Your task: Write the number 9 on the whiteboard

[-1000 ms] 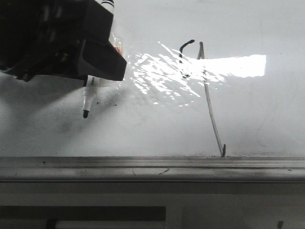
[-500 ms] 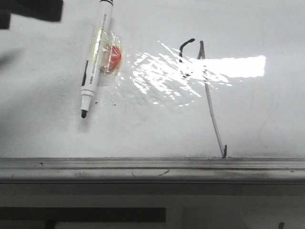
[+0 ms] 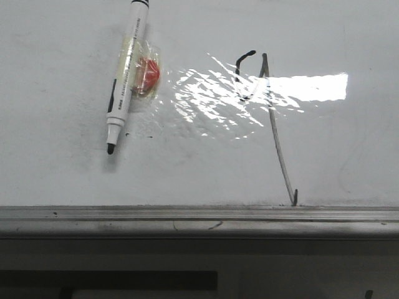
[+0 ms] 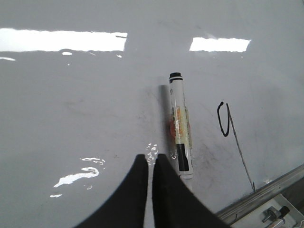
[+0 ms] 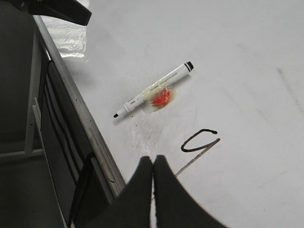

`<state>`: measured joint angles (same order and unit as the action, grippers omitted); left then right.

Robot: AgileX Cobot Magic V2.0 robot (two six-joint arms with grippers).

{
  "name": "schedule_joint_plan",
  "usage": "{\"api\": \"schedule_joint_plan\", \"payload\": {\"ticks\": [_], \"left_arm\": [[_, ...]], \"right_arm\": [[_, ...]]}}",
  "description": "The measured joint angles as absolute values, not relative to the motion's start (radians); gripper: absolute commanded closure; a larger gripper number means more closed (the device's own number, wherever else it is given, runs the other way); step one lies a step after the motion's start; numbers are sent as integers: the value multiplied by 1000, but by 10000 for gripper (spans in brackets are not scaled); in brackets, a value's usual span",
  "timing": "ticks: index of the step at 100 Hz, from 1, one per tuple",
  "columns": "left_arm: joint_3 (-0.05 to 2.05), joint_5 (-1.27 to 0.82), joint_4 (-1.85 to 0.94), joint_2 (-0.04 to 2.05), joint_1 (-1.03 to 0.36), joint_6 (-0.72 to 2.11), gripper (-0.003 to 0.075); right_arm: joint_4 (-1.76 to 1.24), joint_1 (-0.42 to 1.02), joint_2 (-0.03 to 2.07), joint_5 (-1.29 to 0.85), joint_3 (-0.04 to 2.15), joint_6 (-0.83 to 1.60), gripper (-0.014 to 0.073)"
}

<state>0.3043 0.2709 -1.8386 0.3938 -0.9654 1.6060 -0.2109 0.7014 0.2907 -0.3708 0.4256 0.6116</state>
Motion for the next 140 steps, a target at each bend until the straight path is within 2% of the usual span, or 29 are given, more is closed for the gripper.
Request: {"api": "schedule_joint_plan", "payload": {"ticks": [48,64,72,79,97,106,123,140], "left_arm": [[253,274,-1839,389,-965,1608,741],[221,329,-1740,358,-924,1612,741],[192,327,-1617,317,-854,1558,741],[162,306,-1417,274,-770,1404,741],[86,136,-551,175,-504,689,741],[57,26,-264,142,-361,363,741],[-1,-75,-77,74,-138,147,741],[-1,-199,-56,-3,-52,121,741]], "right_arm": [[-207,701,291,-364,418,612,655],[-207,701,291,-364,418,612,655],[-207,701,291,-362,417,612,655],[-207,701,291,-363,417,612,655],[-207,701,291,-363,417,612,655],[-207,701,291,-363,417,612,655],[-207,701,291,-363,417,612,655],[-207,701,291,-363,417,612,655]]}}
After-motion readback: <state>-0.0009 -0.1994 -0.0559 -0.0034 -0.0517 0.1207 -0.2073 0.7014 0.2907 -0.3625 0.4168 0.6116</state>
